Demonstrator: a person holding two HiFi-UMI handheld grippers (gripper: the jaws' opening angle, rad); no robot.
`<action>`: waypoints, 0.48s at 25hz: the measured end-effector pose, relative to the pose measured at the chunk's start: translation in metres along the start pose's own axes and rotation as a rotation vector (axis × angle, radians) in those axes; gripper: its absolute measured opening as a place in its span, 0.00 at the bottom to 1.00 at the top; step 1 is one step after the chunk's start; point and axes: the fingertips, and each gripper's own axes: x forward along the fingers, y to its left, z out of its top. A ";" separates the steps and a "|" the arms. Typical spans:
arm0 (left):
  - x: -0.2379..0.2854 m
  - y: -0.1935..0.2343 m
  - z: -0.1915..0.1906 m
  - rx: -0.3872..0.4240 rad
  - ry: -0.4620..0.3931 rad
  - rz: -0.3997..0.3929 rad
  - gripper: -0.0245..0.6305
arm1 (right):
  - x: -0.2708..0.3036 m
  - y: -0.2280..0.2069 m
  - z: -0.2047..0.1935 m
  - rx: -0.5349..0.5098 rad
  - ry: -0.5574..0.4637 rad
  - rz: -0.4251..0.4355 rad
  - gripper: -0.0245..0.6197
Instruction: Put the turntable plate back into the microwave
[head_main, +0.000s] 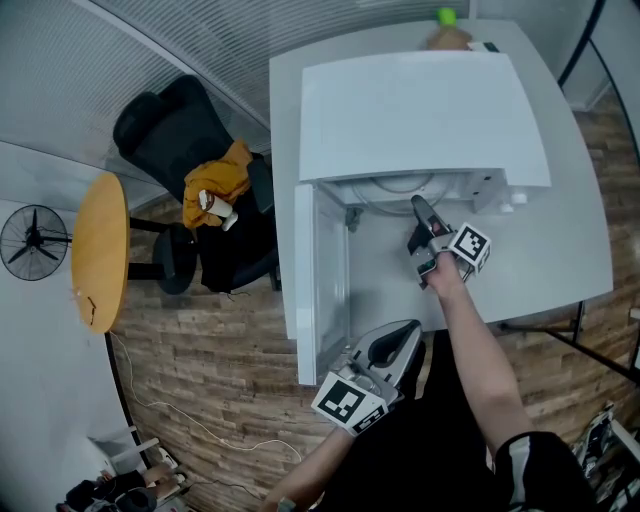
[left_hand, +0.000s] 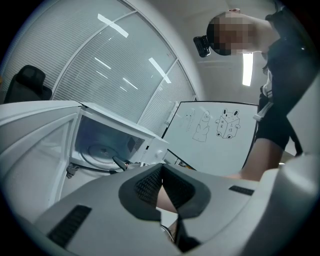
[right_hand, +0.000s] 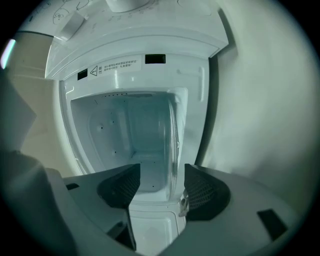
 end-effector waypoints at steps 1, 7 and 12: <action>0.000 0.000 0.000 0.000 0.001 0.000 0.03 | -0.001 -0.002 -0.002 -0.005 0.006 -0.003 0.44; 0.000 0.002 -0.002 -0.006 0.005 0.006 0.03 | -0.006 -0.017 -0.010 -0.002 0.024 -0.020 0.19; 0.000 0.006 -0.001 -0.009 0.006 0.008 0.03 | -0.016 -0.018 -0.015 -0.001 0.028 0.000 0.12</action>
